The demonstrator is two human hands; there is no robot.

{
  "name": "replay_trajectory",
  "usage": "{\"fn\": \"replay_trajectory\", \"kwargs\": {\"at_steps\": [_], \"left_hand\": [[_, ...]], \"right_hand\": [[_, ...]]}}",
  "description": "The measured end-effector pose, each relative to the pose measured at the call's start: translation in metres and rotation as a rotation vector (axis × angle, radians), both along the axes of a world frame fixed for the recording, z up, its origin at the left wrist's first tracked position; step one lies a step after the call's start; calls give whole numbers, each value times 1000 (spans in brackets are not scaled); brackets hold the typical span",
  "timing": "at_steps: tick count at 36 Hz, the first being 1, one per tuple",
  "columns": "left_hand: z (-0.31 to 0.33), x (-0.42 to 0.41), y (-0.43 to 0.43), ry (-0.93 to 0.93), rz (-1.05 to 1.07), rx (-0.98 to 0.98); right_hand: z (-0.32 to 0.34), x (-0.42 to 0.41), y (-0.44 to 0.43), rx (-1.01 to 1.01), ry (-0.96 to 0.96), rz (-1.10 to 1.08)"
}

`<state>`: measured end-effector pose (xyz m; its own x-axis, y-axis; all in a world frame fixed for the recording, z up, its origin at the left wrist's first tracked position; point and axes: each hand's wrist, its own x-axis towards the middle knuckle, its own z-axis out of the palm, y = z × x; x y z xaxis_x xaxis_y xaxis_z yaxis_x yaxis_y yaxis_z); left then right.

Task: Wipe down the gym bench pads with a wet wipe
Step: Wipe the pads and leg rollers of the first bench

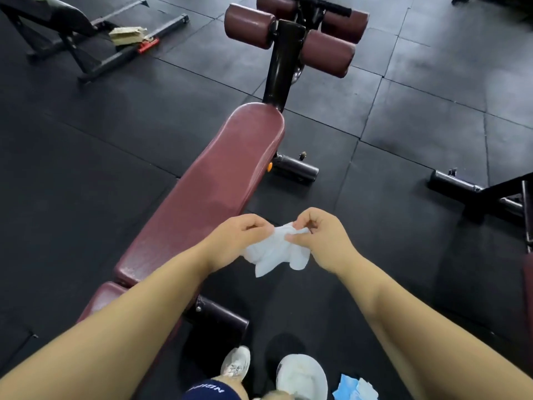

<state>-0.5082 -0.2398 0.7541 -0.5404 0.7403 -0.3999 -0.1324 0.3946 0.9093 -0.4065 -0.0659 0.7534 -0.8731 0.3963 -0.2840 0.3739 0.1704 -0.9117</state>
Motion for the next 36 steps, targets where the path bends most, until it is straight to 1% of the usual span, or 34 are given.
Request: {"fn": "replay_trajectory", "kwargs": {"at_steps": [2, 6, 8, 12, 15, 17, 18, 20, 22, 25, 30, 33, 36], "left_hand": [[0, -16, 10, 83, -55, -33], [0, -40, 33, 202, -68, -61], [4, -52, 44, 228, -98, -60], [9, -77, 64, 243, -184, -42], [6, -97, 83, 264, -226, -55], [2, -111, 98, 326, -221, -92], [-1, -118, 107, 358, -207, -108], [-7, -132, 126, 413, -168, -135], [-13, -146, 151, 454, -106, -183], [-16, -166, 195, 456, 36, -264], [-18, -198, 262, 539, 102, -361], [-24, -215, 288, 515, 124, -339], [-28, -229, 305, 410, 150, -254]], "right_hand": [[1, -11, 7, 45, -33, -4], [4, -30, 27, 159, -112, 50], [6, -38, 40, 188, -146, 129], [9, -59, 68, 248, -204, 373], [6, -79, 91, 381, -270, 449], [2, -95, 108, 496, -282, 476], [0, -104, 118, 522, -265, 485], [-3, -124, 139, 498, -251, 505], [-6, -145, 164, 426, -262, 491], [-9, -175, 205, 364, -261, 450], [-16, -226, 267, 447, -333, 329], [-21, -253, 291, 434, -340, 217], [-21, -279, 306, 277, -326, 141]]}}
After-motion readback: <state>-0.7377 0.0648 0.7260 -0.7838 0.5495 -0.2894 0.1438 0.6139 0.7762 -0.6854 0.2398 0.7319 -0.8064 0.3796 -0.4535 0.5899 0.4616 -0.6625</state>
